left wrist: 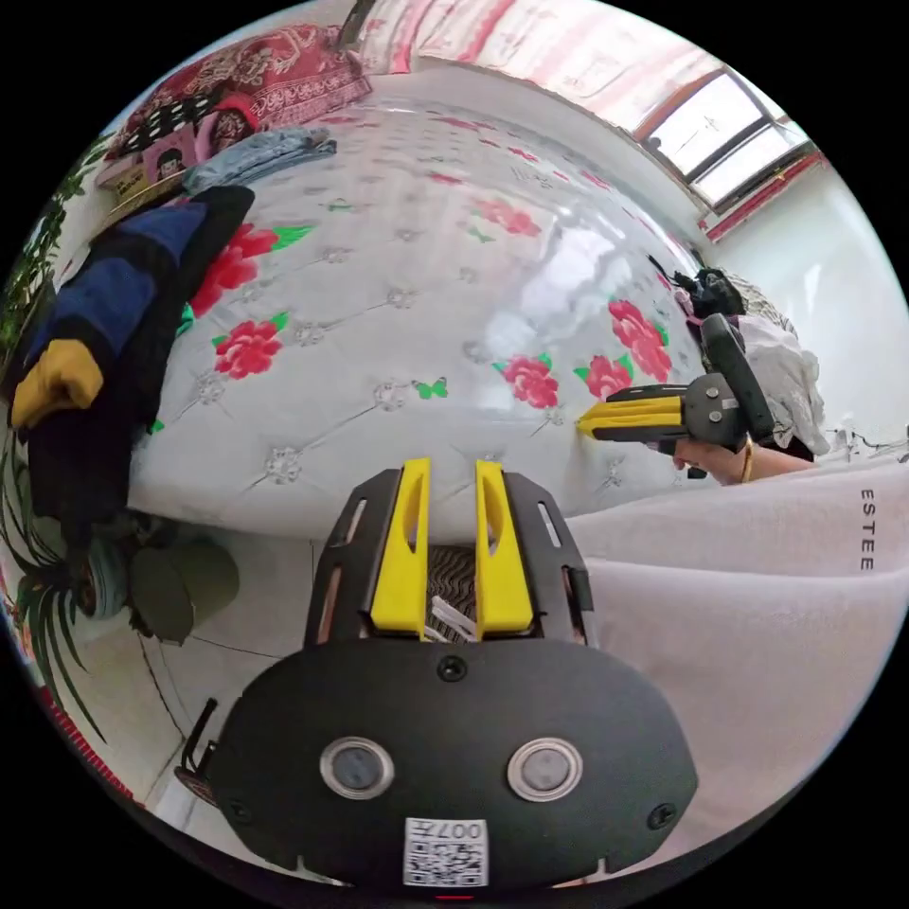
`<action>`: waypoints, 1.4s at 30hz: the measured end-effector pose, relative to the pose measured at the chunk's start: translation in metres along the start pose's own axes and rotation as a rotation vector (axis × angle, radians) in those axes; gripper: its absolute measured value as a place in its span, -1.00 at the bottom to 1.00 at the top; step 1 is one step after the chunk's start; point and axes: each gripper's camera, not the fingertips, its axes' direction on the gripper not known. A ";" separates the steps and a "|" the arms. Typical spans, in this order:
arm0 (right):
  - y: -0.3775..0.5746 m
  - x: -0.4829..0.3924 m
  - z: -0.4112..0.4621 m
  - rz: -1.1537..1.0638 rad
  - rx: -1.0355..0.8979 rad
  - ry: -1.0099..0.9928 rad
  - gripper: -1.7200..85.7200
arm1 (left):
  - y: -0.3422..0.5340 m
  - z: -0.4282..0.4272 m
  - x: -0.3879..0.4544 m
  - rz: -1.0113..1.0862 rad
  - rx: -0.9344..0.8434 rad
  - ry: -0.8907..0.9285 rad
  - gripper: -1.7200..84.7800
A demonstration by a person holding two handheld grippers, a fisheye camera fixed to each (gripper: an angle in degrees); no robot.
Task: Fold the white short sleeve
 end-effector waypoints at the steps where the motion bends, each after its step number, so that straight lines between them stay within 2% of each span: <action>1: 0.004 0.008 -0.006 -0.005 -0.028 -0.029 -0.95 | -0.007 0.005 0.025 0.010 0.005 -0.012 -0.80; 3: 0.029 0.037 -0.031 -0.012 -0.047 -0.120 -0.96 | -0.013 0.014 0.062 0.006 0.021 -0.009 -0.81; 5: 0.092 0.084 -0.087 0.077 0.123 -0.141 -0.96 | -0.016 0.025 0.100 -0.006 0.032 0.006 -0.82; 9: 0.230 0.154 -0.191 0.282 0.424 -0.018 -0.95 | -0.020 0.054 0.189 0.012 0.019 0.039 -0.81; 12: 0.408 0.206 -0.314 0.616 0.673 0.315 -0.91 | -0.028 0.071 0.250 0.068 -0.007 0.060 -0.81; 16: 0.576 0.221 -0.426 0.977 0.866 0.705 -0.82 | -0.032 0.078 0.315 0.112 0.012 0.061 -0.80; 18: 0.645 0.223 -0.477 1.128 0.866 0.909 -0.76 | -0.031 0.082 0.334 0.128 0.007 0.064 -0.80; 20: 0.678 0.233 -0.498 1.235 0.835 0.989 -0.73 | -0.029 0.087 0.348 0.148 -0.006 0.054 -0.80; 22: 0.696 0.256 -0.506 1.292 0.768 0.943 -0.73 | -0.027 0.090 0.357 0.170 -0.018 0.045 -0.80; 24: 0.708 0.300 -0.502 1.376 0.657 0.692 -0.76 | -0.027 0.088 0.358 0.184 -0.012 0.036 -0.80; 26: 0.707 0.306 -0.509 1.464 0.658 0.604 -0.82 | -0.028 0.085 0.357 0.194 0.003 0.028 -0.80; 27: 0.701 0.296 -0.517 1.454 0.676 0.640 -0.84 | -0.029 0.083 0.355 0.197 0.015 0.023 -0.80; 29: 0.661 0.243 -0.558 1.185 0.868 0.690 -0.91 | -0.030 0.081 0.352 0.189 0.045 0.023 -0.79; 30: 0.638 0.216 -0.575 1.043 0.970 0.665 -0.92 | -0.031 0.079 0.351 0.178 0.061 0.039 -0.78; 32: 0.592 0.186 -0.596 0.825 1.043 0.562 -0.94 | -0.032 0.078 0.350 0.170 0.077 0.080 -0.77; 36: 0.473 0.124 -0.620 0.381 1.058 0.211 -0.96 | -0.028 0.060 0.352 0.230 0.160 0.103 -0.73; 42: 0.379 0.029 -0.660 -0.060 1.068 0.006 -0.96 | -0.021 0.033 0.330 0.240 0.283 0.067 -0.65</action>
